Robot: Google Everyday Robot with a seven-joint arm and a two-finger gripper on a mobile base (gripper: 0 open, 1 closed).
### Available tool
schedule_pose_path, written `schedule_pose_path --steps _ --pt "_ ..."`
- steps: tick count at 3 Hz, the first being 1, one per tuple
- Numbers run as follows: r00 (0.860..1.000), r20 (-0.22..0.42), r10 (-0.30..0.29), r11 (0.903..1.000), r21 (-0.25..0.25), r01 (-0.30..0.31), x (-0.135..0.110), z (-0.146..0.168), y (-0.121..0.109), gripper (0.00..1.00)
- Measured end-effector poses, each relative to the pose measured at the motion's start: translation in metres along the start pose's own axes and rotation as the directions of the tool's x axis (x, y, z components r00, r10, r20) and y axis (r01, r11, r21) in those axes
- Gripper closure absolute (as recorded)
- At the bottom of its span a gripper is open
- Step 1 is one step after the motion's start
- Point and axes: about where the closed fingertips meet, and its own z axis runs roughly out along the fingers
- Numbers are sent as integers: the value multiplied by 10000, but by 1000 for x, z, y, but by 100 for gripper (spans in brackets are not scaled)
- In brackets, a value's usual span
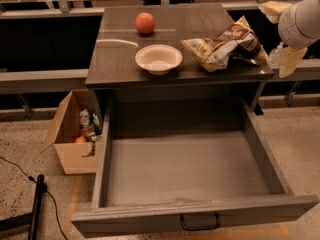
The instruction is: Pick brown chip bag from top drawer and place on counter
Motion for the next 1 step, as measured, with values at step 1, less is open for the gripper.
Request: schedule_pose_path --steps 1 --pt "10000 2 7 10000 -15 -7 0 1 1 0"
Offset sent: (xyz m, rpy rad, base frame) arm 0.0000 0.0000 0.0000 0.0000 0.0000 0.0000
